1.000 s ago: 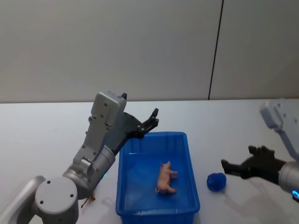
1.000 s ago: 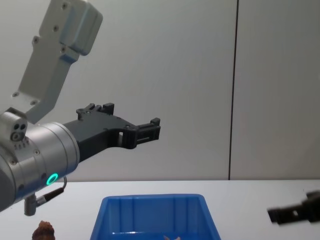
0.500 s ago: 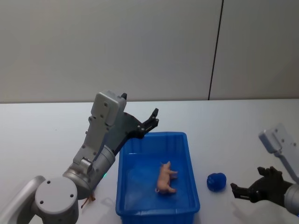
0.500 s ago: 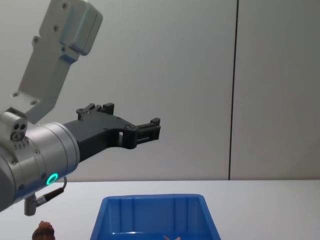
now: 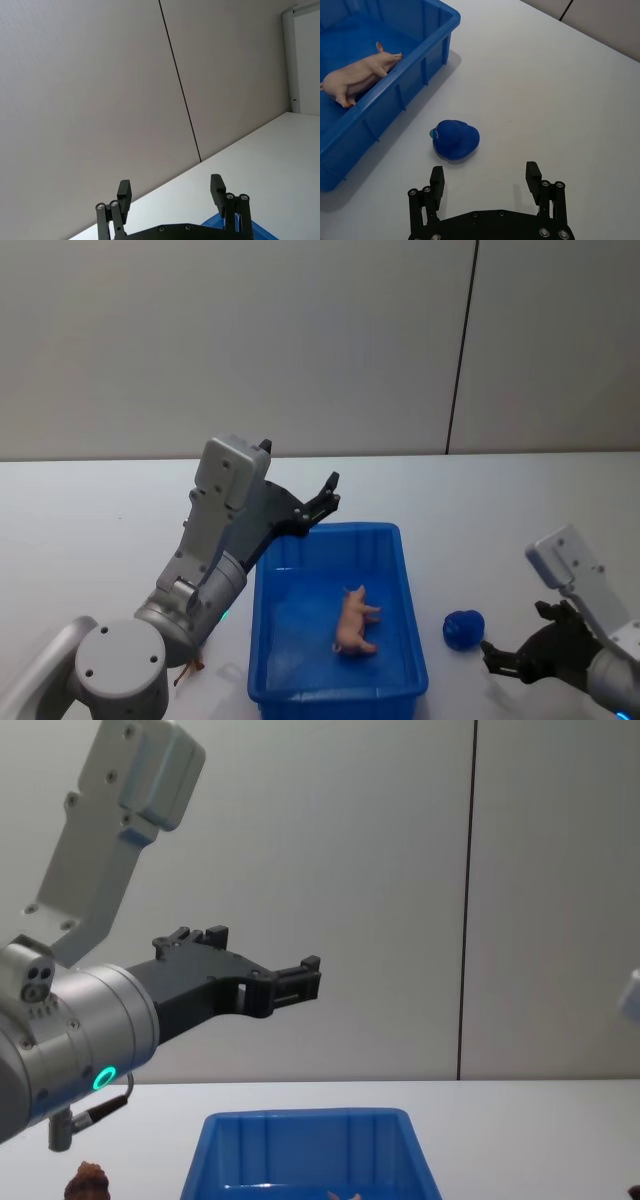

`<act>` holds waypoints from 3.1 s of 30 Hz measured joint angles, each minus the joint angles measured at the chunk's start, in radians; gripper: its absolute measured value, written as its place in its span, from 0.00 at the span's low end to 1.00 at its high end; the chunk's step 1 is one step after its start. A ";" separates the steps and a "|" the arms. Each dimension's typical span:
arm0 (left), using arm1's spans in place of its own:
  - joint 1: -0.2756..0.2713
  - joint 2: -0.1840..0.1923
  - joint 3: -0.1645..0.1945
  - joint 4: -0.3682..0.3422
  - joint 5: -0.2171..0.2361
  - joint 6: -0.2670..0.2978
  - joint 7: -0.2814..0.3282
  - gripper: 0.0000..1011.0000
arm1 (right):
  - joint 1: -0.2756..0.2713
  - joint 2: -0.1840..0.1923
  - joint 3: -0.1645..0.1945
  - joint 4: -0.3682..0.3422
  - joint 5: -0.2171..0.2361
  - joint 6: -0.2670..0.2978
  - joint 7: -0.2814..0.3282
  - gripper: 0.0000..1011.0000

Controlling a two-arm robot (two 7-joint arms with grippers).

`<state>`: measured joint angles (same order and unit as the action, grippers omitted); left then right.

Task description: Pick up the two dolls from the table and place them into the box.

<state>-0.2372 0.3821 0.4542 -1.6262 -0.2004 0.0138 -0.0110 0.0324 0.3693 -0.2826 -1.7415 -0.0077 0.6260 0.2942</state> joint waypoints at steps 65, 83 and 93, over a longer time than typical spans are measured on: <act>0.000 0.000 0.000 0.000 0.000 0.000 0.000 0.99 | 0.180 -0.113 -0.043 0.258 -0.049 0.024 0.186 0.99; 0.000 0.000 0.000 0.000 0.000 0.000 0.000 0.99 | 0.204 -0.133 -0.058 0.296 -0.057 0.004 0.211 0.71; 0.000 0.000 0.000 0.000 0.000 0.000 0.000 0.99 | 0.208 -0.136 -0.059 0.303 -0.058 0.002 0.214 0.56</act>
<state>-0.2371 0.3821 0.4542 -1.6262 -0.2004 0.0138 -0.0110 0.2400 0.2335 -0.3420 -1.4389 -0.0662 0.6277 0.5078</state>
